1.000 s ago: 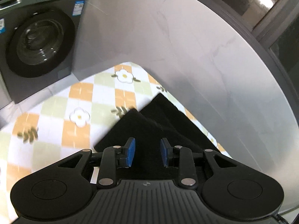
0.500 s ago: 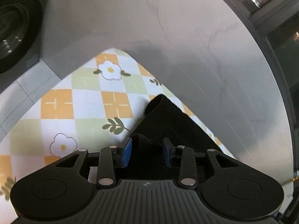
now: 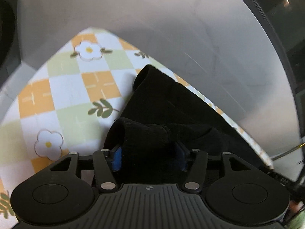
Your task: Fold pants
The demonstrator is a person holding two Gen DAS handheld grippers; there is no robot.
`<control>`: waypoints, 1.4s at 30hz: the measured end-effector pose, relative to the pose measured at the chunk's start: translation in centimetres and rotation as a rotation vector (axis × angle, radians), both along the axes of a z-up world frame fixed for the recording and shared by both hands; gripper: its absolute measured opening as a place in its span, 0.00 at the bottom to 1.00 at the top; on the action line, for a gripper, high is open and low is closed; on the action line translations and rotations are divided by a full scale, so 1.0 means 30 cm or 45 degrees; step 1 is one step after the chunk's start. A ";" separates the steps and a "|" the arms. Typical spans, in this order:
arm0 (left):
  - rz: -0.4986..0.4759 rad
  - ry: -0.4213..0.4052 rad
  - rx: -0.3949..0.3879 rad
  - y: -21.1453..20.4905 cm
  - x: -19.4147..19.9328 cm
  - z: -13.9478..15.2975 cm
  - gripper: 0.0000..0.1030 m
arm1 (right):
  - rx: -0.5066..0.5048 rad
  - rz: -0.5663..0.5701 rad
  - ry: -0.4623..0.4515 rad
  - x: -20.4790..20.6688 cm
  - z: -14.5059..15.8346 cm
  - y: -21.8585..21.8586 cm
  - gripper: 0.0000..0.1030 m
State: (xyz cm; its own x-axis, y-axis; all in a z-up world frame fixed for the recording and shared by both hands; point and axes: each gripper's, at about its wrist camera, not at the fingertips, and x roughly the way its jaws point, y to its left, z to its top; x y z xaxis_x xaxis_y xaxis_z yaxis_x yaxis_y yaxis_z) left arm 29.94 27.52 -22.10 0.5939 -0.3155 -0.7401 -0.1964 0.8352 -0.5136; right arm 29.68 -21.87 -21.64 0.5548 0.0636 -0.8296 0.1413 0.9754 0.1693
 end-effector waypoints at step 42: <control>0.306 -0.212 0.058 0.033 0.129 0.182 0.06 | -0.144 0.695 -0.007 0.289 -0.202 -0.116 0.48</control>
